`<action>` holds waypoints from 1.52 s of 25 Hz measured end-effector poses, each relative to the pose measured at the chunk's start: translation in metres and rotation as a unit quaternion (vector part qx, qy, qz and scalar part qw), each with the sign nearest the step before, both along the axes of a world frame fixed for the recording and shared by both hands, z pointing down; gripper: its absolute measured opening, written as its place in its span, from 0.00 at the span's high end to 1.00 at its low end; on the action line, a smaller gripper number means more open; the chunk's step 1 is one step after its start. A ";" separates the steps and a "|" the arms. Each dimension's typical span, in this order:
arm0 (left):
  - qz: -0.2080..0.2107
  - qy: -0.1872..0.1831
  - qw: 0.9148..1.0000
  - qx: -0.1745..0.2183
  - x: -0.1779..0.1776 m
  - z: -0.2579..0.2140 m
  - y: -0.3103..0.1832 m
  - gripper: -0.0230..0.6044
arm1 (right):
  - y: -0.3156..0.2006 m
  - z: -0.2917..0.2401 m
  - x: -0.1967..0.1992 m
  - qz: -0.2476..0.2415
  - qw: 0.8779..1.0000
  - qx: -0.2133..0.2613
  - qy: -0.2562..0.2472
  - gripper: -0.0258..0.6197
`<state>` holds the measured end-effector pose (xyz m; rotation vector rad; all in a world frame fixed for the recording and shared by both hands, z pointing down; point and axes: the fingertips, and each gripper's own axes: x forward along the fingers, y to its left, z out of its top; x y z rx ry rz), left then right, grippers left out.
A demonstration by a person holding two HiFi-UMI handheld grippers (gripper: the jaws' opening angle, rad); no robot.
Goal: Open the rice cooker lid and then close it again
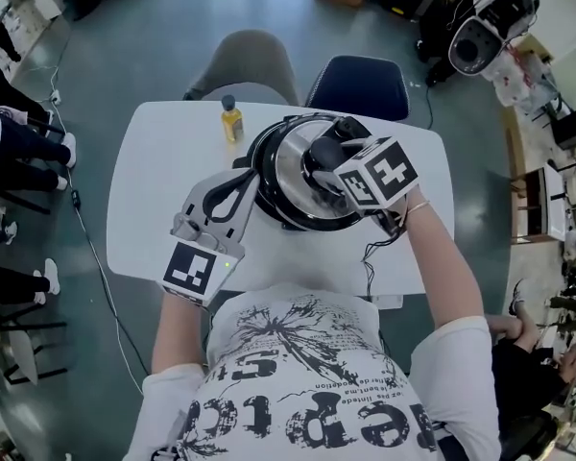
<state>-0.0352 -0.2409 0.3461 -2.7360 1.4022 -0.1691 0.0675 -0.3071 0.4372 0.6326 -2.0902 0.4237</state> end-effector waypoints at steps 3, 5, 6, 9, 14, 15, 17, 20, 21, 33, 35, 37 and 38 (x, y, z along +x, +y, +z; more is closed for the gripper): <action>-0.008 0.005 1.000 0.006 0.020 -0.004 0.014 0.94 | 0.014 -0.001 0.020 -0.005 1.000 0.002 -0.005 0.51; -0.012 0.007 1.000 0.010 0.038 -0.005 0.024 0.94 | 0.023 0.002 0.036 -0.008 1.000 0.007 -0.006 0.51; -0.014 0.008 1.000 0.011 0.047 -0.005 0.030 0.94 | 0.029 0.003 0.044 -0.011 1.000 0.007 -0.005 0.51; -0.020 0.006 1.000 0.009 0.075 -0.005 0.046 0.94 | 0.047 0.006 0.067 -0.023 1.000 0.001 -0.006 0.51; -0.034 0.011 0.999 0.012 0.117 -0.007 0.071 0.94 | 0.075 0.008 0.106 -0.039 0.999 0.002 -0.001 0.51; -0.036 0.012 0.999 0.012 0.124 -0.006 0.077 0.94 | 0.081 0.010 0.114 -0.040 0.999 0.000 0.000 0.51; -0.041 0.011 0.999 0.008 0.138 -0.004 0.089 0.94 | 0.093 0.013 0.128 -0.041 0.999 -0.004 0.000 0.51; -0.052 0.012 0.999 0.002 0.158 0.001 0.109 0.94 | 0.116 0.020 0.151 -0.047 0.999 -0.009 -0.001 0.51; -0.055 0.012 0.998 0.001 0.165 0.002 0.117 0.94 | 0.123 0.022 0.159 -0.048 0.999 -0.009 -0.002 0.51; -0.076 0.008 0.997 -0.007 0.207 0.015 0.165 0.94 | 0.166 0.043 0.207 -0.055 0.998 -0.016 -0.001 0.51; -0.079 0.007 0.997 -0.006 0.209 0.016 0.165 0.94 | 0.166 0.045 0.208 -0.059 0.998 -0.017 -0.003 0.51; -0.080 0.007 0.997 -0.005 0.208 0.016 0.165 0.94 | 0.168 0.045 0.208 -0.063 0.998 -0.019 -0.004 0.51; -0.080 0.006 0.997 -0.004 0.208 0.015 0.164 0.94 | 0.168 0.044 0.207 -0.064 0.998 -0.019 -0.003 0.51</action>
